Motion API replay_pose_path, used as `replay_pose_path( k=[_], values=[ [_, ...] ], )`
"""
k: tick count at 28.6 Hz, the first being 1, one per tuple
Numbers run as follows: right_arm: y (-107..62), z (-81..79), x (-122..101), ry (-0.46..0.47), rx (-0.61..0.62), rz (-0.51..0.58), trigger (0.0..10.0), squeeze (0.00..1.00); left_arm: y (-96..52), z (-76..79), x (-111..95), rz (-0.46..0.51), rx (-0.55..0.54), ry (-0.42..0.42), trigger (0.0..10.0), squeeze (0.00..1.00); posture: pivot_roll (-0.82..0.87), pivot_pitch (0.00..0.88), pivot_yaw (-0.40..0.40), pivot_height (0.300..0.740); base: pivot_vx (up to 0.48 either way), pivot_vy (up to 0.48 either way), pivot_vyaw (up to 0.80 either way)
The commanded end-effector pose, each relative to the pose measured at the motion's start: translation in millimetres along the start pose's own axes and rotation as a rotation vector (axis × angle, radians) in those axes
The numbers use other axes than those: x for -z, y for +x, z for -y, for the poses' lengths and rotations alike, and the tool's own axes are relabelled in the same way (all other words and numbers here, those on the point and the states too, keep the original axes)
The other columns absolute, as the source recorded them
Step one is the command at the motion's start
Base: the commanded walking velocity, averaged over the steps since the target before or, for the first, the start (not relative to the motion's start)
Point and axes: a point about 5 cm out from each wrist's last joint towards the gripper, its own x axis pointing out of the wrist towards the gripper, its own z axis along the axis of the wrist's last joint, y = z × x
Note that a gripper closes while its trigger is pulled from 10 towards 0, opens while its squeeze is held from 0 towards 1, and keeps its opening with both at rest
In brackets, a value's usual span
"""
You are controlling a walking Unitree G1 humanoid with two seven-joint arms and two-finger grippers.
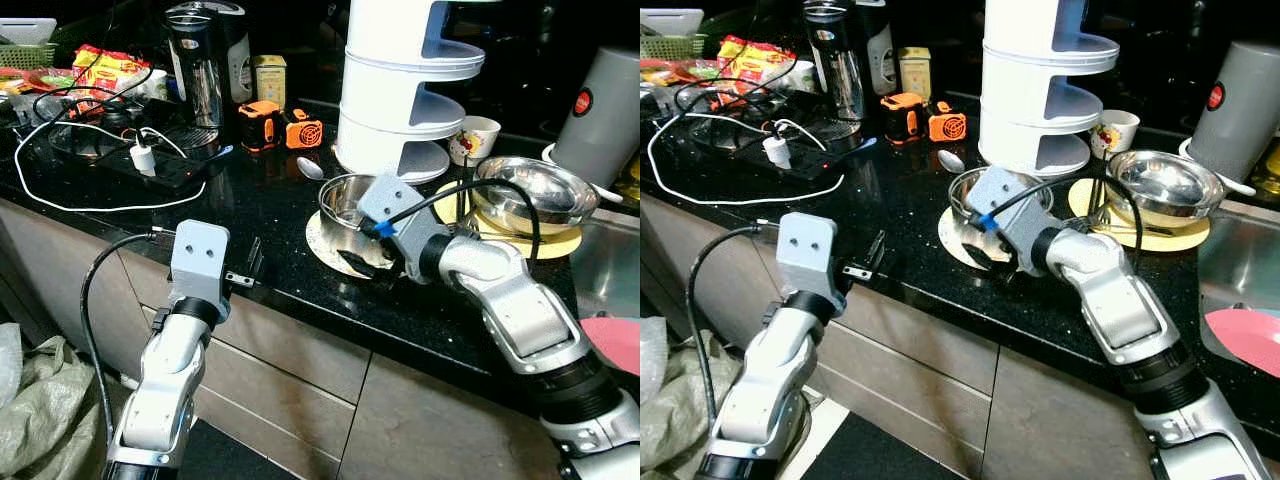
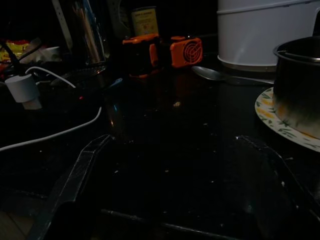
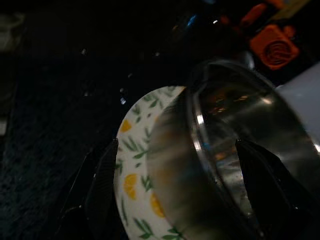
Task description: Kitchen organization
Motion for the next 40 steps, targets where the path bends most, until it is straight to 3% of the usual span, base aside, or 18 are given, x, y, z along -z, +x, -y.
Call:
replay_pose_path(
  k=[1,12,13,14,15,16,29,31,36,40],
  values=[
    [0.6,-5.4,0.1,-0.062,-0.052,-0.043,10.0,0.0,-0.2,-0.2,0.2,-0.008,0.002,0.012,10.0,0.0,0.04,0.0,-0.017,0.74,0.0,0.0,0.0],
    [12.5,-2.9,2.8,-0.091,-0.07,-0.114,10.0,0.0,0.9,1.9,-0.4,-0.007,0.002,0.007,10.0,0.0,0.04,0.0,-0.025,0.74,0.0,0.0,0.0],
    [14.2,-0.6,0.2,-0.08,-0.063,-0.113,7.5,0.0,0.6,1.7,-0.3,-0.007,0.0,0.006,10.0,0.0,0.04,0.0,-0.028,0.74,0.0,0.0,0.0],
    [14.2,-0.6,0.2,-0.08,-0.063,-0.113,7.5,0.0,0.6,1.7,-0.3,-0.007,0.0,0.006,10.0,0.0,0.04,0.0,-0.028,0.74,0.0,0.0,0.0],
    [15.3,1.2,-1.8,-0.07,-0.058,-0.111,3.1,0.0,0.3,1.1,-0.1,-0.007,-0.003,0.006,10.0,0.0,0.04,0.0,-0.029,0.74,0.0,0.0,0.0],
    [15.8,2.3,-2.9,-0.066,-0.054,-0.11,0.0,0.0,0.0,0.5,0.1,-0.008,-0.005,0.007,10.0,0.0,0.04,0.0,-0.03,0.74,0.0,0.0,0.0],
    [14.7,5.2,-10.4,-0.056,-0.042,-0.044,0.0,0.0,1.5,1.3,0.0,-0.01,0.0,0.007,10.0,0.0,0.04,0.0,-0.023,0.74,0.0,0.0,0.0],
    [14.6,4.8,-16.9,-0.051,-0.039,0.022,0.0,0.0,1.9,0.9,-0.2,-0.009,0.0,0.009,10.0,0.0,0.04,0.0,-0.023,0.74,0.0,0.0,0.0],
    [11.6,9.1,-33.2,0.062,0.014,0.22,0.0,0.0,2.2,0.7,-0.6,-0.007,-0.001,0.011,10.0,0.0,0.05,0.0,-0.023,0.74,0.0,0.0,0.0],
    [-4.1,24.1,-58.7,0.265,0.12,0.518,0.0,0.0,3.0,0.6,-1.8,-0.004,-0.002,0.009,10.0,0.0,0.04,0.0,-0.017,0.74,0.0,0.0,0.0]
  ],
)
